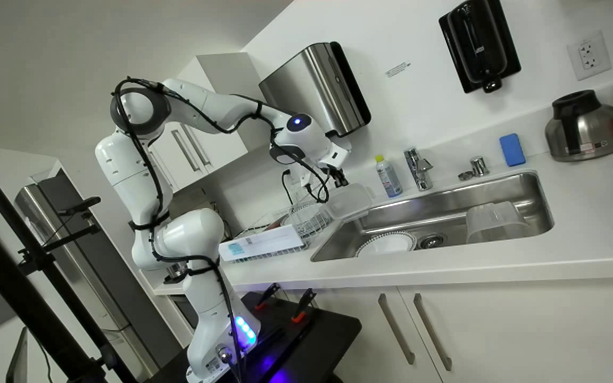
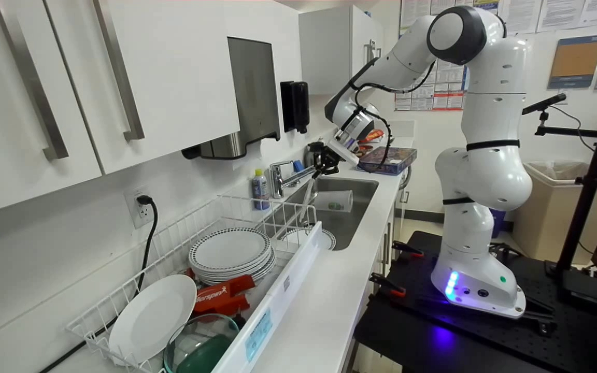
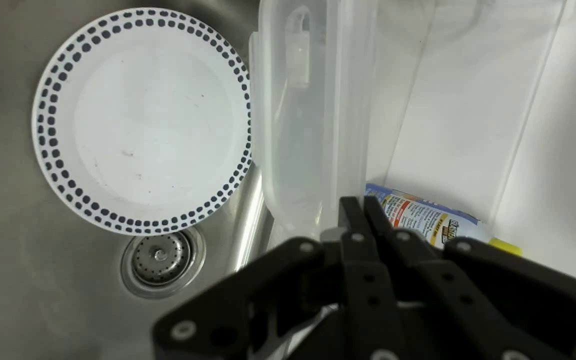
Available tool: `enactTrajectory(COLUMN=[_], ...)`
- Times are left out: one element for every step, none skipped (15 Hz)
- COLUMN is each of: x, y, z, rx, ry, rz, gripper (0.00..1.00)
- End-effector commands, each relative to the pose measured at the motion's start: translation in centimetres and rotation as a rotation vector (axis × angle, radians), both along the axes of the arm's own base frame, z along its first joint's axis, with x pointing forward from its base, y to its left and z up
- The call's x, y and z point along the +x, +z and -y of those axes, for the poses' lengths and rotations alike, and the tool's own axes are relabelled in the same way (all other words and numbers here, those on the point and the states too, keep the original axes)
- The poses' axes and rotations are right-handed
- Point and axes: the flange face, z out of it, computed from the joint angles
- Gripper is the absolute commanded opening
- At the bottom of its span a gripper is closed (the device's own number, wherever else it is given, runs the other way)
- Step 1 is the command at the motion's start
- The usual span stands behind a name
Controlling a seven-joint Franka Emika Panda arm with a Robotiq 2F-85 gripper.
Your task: Take the clear lid from the dish rack and put it in the sink
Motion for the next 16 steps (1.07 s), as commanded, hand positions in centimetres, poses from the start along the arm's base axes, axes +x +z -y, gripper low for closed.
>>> enactTrajectory(x=[0.3,0.7,1.1,1.3,1.7,2.0,2.3,2.7,3.0,3.3,3.5,4.0,4.6,5.3,6.0,6.6], y=[-0.1,-0.3,-0.6,-0.9,-1.5,-2.1,-3.0,-4.0,-5.3,-6.8,-8.6,-10.1,-11.5,-12.7,-13.9,-14.9], z=[0.1,0.2,0.3,0.5,0.6,0.7,0.7,0.7,0.7,0.9,1.1,1.4,1.9,2.1,2.4,2.8], rx=[-0.032,-0.048,-0.049,-0.065,-0.059,-0.050,-0.041,-0.031,-0.019,-0.023,-0.016,-0.047,-0.079,-0.106,-0.135,-0.162], ry=[-0.010,0.012,0.051,0.058,0.088,0.126,0.159,0.194,0.227,0.246,0.256,0.262,0.265,0.277,0.287,0.291], rz=[0.004,0.014,0.020,0.028,0.032,0.043,0.053,0.054,0.050,0.034,0.019,0.011,0.002,-0.007,-0.015,-0.024], gripper=[0.01,0.01,0.01,0.01,0.01,0.01,0.01,0.01,0.01,0.01,0.01,0.01,0.01,0.01,0.01,0.01])
